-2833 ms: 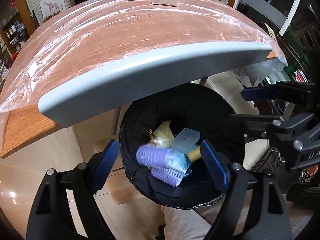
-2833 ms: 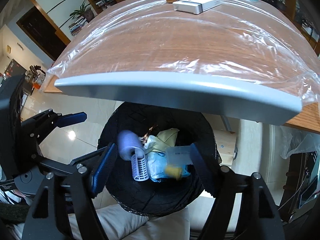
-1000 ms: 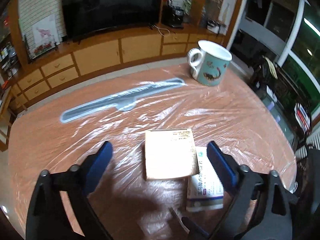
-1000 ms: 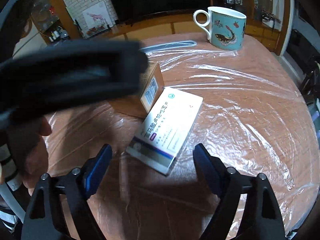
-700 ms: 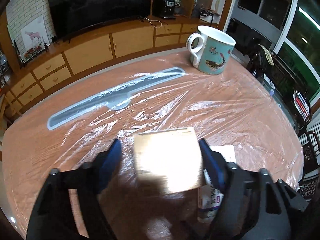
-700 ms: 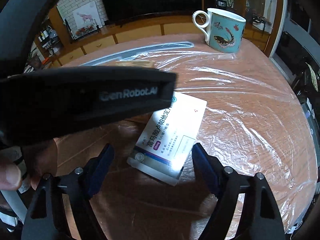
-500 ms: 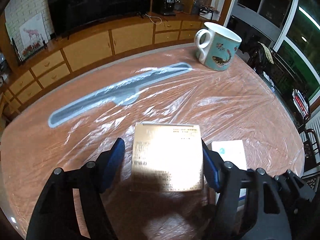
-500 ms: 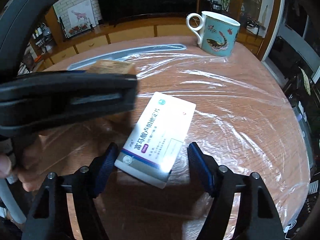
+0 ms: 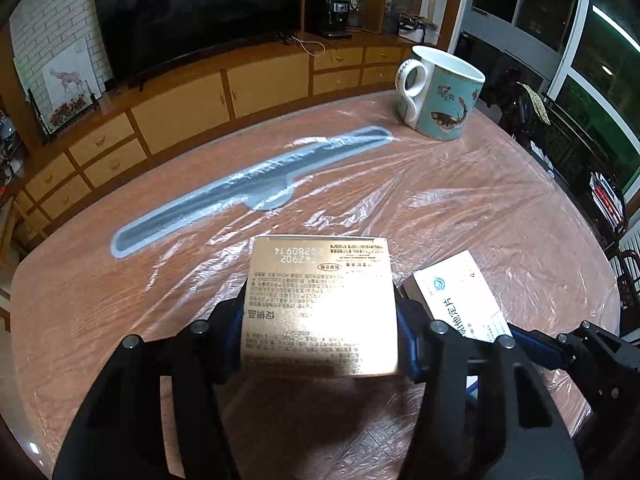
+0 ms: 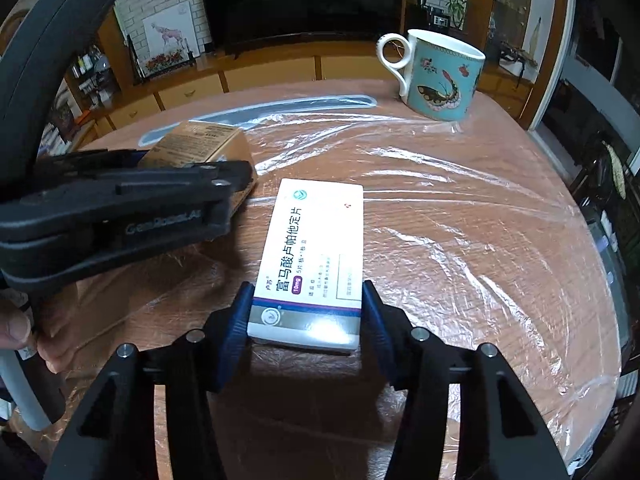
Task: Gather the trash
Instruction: 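Grasp the white medicine box with the right tool while the left tool grasps the brown box, then carry the brown box in the left tool and medicine box in the right tool over the bin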
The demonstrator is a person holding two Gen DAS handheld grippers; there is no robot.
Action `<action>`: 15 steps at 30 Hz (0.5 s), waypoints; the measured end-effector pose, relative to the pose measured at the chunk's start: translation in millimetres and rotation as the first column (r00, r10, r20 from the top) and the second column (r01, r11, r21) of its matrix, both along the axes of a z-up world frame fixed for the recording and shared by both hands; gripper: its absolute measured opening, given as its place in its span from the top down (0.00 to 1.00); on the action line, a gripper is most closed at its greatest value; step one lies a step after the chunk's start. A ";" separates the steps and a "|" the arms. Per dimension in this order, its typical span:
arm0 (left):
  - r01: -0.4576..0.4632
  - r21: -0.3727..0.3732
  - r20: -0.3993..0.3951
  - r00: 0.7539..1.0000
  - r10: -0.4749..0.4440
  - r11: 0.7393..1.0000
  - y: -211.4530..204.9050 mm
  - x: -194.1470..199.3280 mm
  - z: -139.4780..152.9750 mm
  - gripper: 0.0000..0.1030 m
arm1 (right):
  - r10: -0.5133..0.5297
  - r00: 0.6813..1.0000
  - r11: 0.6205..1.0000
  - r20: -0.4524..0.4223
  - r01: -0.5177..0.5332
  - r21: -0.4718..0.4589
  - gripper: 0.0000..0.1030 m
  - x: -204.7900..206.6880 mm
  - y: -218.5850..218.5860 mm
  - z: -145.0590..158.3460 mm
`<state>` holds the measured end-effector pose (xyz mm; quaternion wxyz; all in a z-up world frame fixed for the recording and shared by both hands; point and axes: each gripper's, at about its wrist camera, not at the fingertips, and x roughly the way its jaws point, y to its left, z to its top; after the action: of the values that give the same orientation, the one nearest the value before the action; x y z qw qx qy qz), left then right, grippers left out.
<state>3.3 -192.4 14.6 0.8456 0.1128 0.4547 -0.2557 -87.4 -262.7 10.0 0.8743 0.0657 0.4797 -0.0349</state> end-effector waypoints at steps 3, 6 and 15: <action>-0.001 -0.008 0.013 1.000 0.001 1.000 3.9 -4.2 6.4 0.42 | -0.004 1.000 0.998 0.003 0.004 0.070 0.49 -3.6 -10.3 4.8; -0.007 -0.015 0.020 1.000 0.007 1.000 7.4 -7.9 10.2 0.42 | -0.015 1.000 0.990 -0.004 0.015 0.139 0.49 -5.3 -19.5 6.1; -0.037 -0.038 0.004 0.999 0.038 0.999 22.4 -26.7 12.3 0.42 | -0.008 1.000 0.974 -0.012 0.011 0.228 0.50 -18.5 -31.5 13.8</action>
<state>-23.4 -170.0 26.9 0.8534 0.0888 0.4497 -0.2481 -105.9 -294.2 23.8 0.8581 0.1676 0.4851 0.0157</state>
